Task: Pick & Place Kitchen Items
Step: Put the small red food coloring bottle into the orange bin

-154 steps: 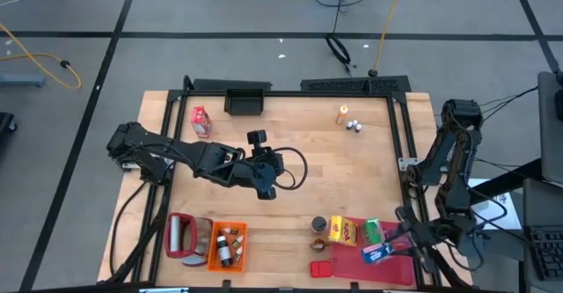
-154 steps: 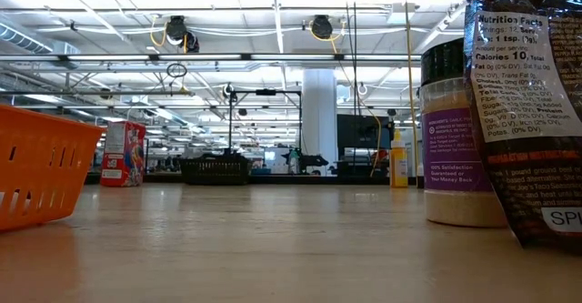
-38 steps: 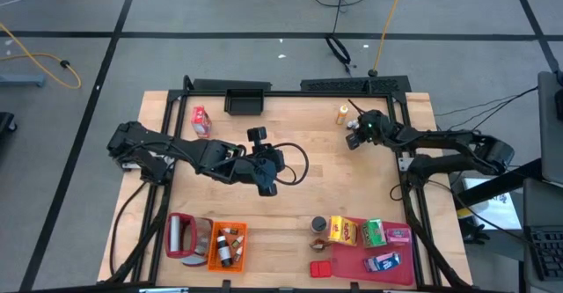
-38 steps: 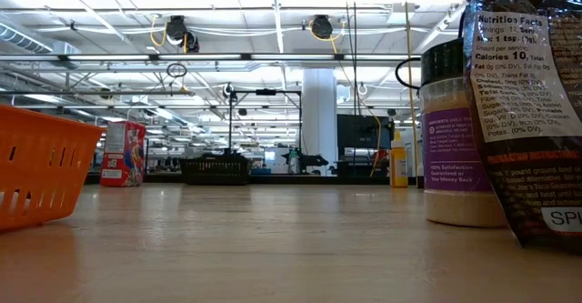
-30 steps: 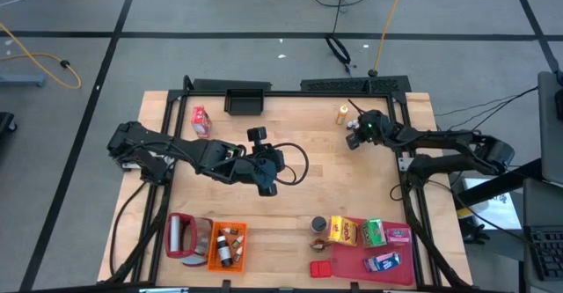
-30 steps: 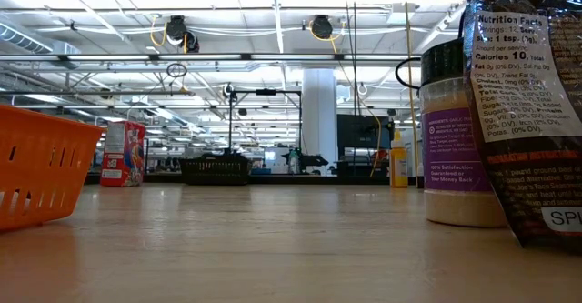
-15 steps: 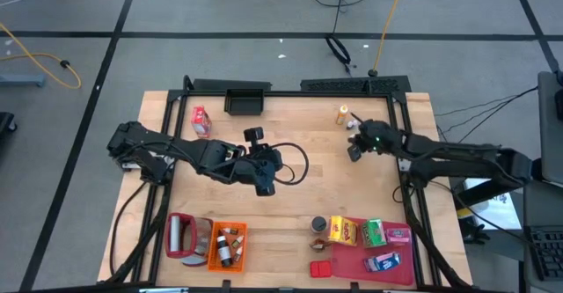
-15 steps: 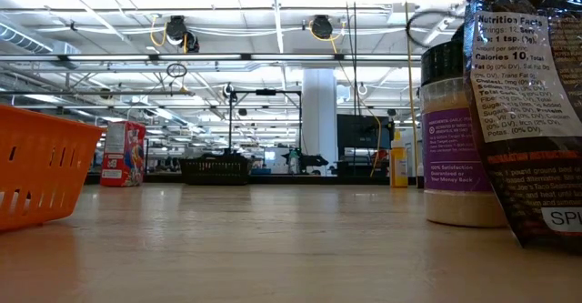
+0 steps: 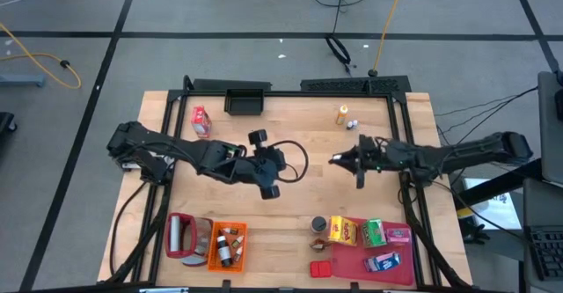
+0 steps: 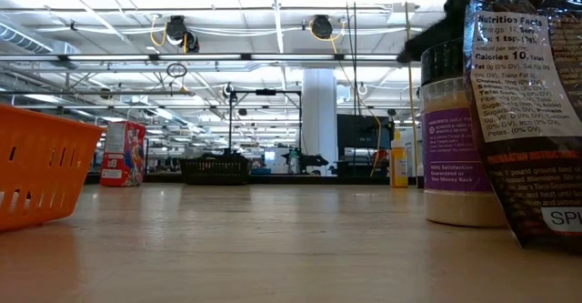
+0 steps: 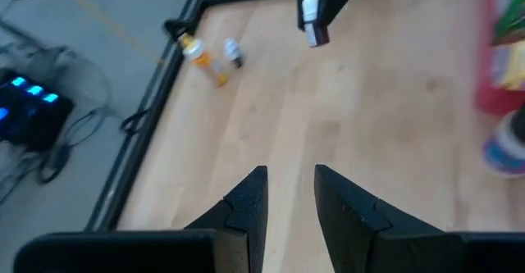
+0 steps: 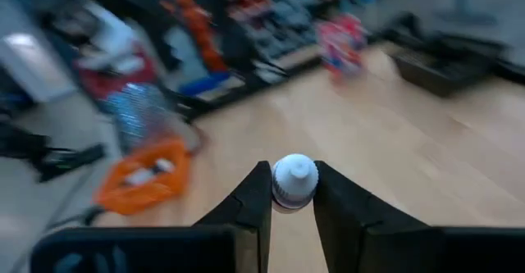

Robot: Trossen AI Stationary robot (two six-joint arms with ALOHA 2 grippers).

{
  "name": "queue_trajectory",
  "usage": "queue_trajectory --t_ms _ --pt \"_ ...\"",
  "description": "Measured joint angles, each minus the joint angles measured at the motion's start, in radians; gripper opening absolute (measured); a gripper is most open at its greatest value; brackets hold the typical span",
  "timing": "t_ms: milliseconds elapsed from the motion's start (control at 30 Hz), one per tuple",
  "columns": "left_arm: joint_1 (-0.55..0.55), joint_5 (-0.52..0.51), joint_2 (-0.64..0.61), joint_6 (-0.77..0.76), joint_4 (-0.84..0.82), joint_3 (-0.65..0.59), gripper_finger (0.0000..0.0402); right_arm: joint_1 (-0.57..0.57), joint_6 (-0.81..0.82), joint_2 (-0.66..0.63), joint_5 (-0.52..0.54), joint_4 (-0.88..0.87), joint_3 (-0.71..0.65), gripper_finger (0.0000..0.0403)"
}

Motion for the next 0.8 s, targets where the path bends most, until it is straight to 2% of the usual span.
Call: queue_trajectory --t_ms 233,467,633,800 --pt "0.003 0.033 0.000 0.071 0.250 -0.128 0.0104 0.145 -0.069 0.080 0.083 0.205 0.000 0.0058" --pt "0.012 0.036 0.001 0.103 0.559 -0.269 0.0104 0.188 -0.114 0.213 0.130 0.423 0.005 0.0058" --pt "0.011 0.037 0.001 0.118 0.750 -0.356 0.0104 0.188 -0.145 0.321 0.137 0.439 0.080 0.0058" --pt "0.012 0.030 0.001 0.112 0.780 -0.393 0.0104 0.188 -0.218 0.408 0.155 0.439 0.167 0.0058"
